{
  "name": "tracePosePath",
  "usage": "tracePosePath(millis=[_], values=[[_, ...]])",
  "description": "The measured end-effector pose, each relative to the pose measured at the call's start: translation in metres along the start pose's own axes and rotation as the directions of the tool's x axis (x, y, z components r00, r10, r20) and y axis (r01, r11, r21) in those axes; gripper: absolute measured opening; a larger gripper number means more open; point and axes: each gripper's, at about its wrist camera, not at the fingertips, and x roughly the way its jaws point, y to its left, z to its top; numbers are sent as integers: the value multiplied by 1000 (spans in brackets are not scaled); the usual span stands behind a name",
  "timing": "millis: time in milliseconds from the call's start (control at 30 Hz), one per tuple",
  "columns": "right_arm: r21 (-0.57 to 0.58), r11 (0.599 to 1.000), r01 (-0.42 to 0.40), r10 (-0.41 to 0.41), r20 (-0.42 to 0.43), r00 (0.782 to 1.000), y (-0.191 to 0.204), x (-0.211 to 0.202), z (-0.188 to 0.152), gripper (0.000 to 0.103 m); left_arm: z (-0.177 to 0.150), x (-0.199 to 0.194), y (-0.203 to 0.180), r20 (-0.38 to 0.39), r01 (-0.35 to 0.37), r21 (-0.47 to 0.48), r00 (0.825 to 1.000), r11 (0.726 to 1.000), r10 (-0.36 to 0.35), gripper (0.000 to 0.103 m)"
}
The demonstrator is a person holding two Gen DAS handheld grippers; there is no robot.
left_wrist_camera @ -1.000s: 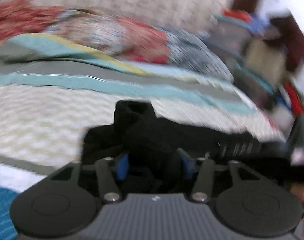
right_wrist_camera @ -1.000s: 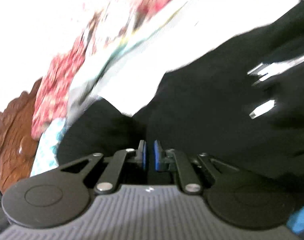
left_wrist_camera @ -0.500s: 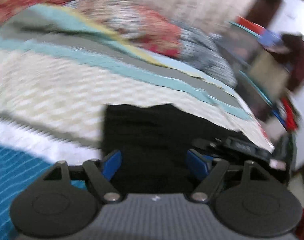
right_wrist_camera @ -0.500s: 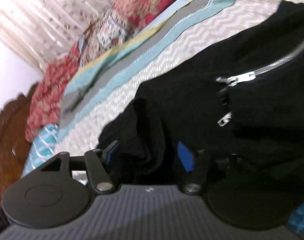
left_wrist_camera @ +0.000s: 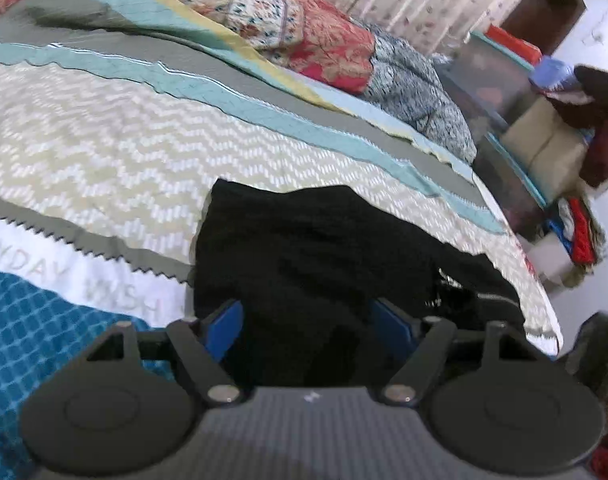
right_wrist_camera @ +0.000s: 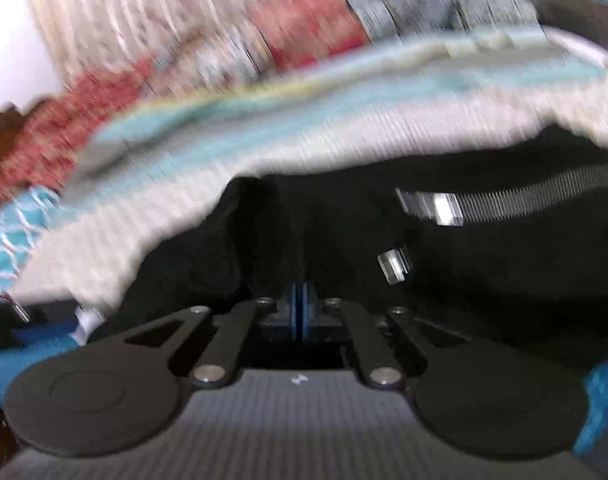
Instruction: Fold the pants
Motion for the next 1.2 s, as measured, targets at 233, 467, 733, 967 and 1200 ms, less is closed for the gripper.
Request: tracePosePath(millis=[233, 467, 733, 967, 1200], values=[[137, 983, -121, 112, 68, 991, -18, -7, 22, 58, -5, 4, 8, -20, -12, -44, 1000, 999, 11, 72], [82, 981, -174, 171, 38, 985, -4, 34, 65, 74, -9, 14, 0, -43, -39, -15, 998, 999, 38, 72], [-126, 982, -138, 146, 55, 988, 39, 2, 42, 9, -12, 12, 4, -46, -25, -28, 999, 999, 24, 72], [-107, 994, 16, -6, 97, 995, 20, 7, 48, 17, -14, 21, -6, -64, -20, 8, 998, 1000, 20, 73], [-23, 999, 45, -41, 127, 991, 5, -5, 39, 42, -8, 11, -6, -39, 8, -13, 999, 1000, -8, 73]])
